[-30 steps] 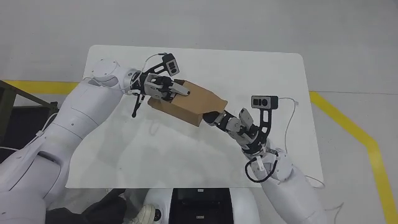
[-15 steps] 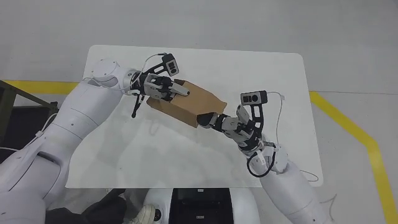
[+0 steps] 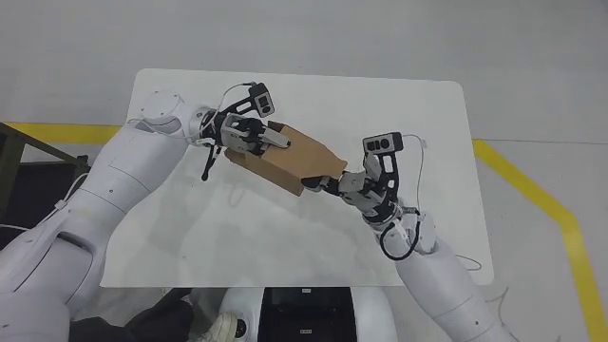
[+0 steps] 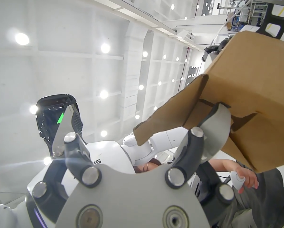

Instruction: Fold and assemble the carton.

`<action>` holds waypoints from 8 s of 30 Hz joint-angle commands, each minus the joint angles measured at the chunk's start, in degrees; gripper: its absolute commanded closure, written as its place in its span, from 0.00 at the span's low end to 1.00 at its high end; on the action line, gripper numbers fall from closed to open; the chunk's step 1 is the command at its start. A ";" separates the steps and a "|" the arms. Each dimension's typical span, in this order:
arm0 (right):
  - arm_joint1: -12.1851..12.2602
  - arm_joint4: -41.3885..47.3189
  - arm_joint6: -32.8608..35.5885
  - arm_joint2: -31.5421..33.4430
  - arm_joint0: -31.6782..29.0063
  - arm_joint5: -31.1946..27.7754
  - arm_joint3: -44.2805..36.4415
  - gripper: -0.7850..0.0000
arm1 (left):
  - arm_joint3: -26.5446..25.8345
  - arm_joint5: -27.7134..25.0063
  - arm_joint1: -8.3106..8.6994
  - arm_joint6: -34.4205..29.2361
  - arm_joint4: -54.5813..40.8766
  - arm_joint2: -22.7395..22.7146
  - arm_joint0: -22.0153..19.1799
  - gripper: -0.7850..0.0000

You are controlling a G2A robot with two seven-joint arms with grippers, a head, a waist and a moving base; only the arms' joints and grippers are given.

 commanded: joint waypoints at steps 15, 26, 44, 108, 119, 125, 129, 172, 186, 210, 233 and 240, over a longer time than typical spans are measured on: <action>0.45 1.42 3.43 5.34 -3.57 -1.91 -1.73 0.00 | -0.47 0.02 0.09 0.00 -0.02 0.25 0.23 1.00; -0.12 -0.88 2.16 3.95 -2.18 -0.01 -1.31 0.00 | -0.46 0.12 -0.03 0.00 0.03 0.51 0.09 1.00; -0.79 -1.87 2.12 3.65 -1.95 -0.97 -0.84 0.00 | -0.25 0.22 -0.01 0.00 -0.46 0.59 -0.17 1.00; 0.85 -90.23 -27.45 18.21 -3.08 -1.11 -15.58 0.00 | -0.79 0.12 0.63 0.00 0.81 1.27 -0.20 1.00; 1.40 -92.80 -29.30 17.29 -4.84 -1.82 -14.51 0.00 | -0.90 0.02 0.65 0.00 0.55 1.30 -0.15 1.00; 1.51 -95.90 -30.55 15.58 -5.20 -1.09 -14.02 0.00 | -0.91 0.23 0.61 0.00 -0.03 1.28 -0.09 1.00; 1.45 -97.61 -31.90 13.95 -4.72 -0.91 -13.42 0.00 | -1.00 0.43 0.64 0.00 -0.66 1.21 -0.04 1.00; 2.62 -109.01 -39.45 10.72 -6.45 1.95 -16.68 0.00 | -2.89 0.77 1.32 0.00 -2.17 2.72 0.24 1.00; 2.74 -108.26 -39.60 9.42 -4.99 2.49 -15.72 0.00 | -2.92 0.47 1.57 0.00 -2.80 3.15 -0.01 1.00; 3.94 -107.62 -40.37 13.50 -9.03 3.26 -19.30 0.00 | -2.68 -0.08 1.88 0.00 -2.63 3.37 -0.27 1.00; 6.06 -101.65 -36.08 15.56 -11.73 -12.88 -18.97 0.00 | -14.59 12.12 4.31 18.90 34.69 0.90 -0.90 1.00; 6.42 -102.03 -36.65 15.27 -12.49 -13.18 -18.40 0.00 | -24.45 32.16 5.68 23.97 49.19 1.28 -0.79 1.00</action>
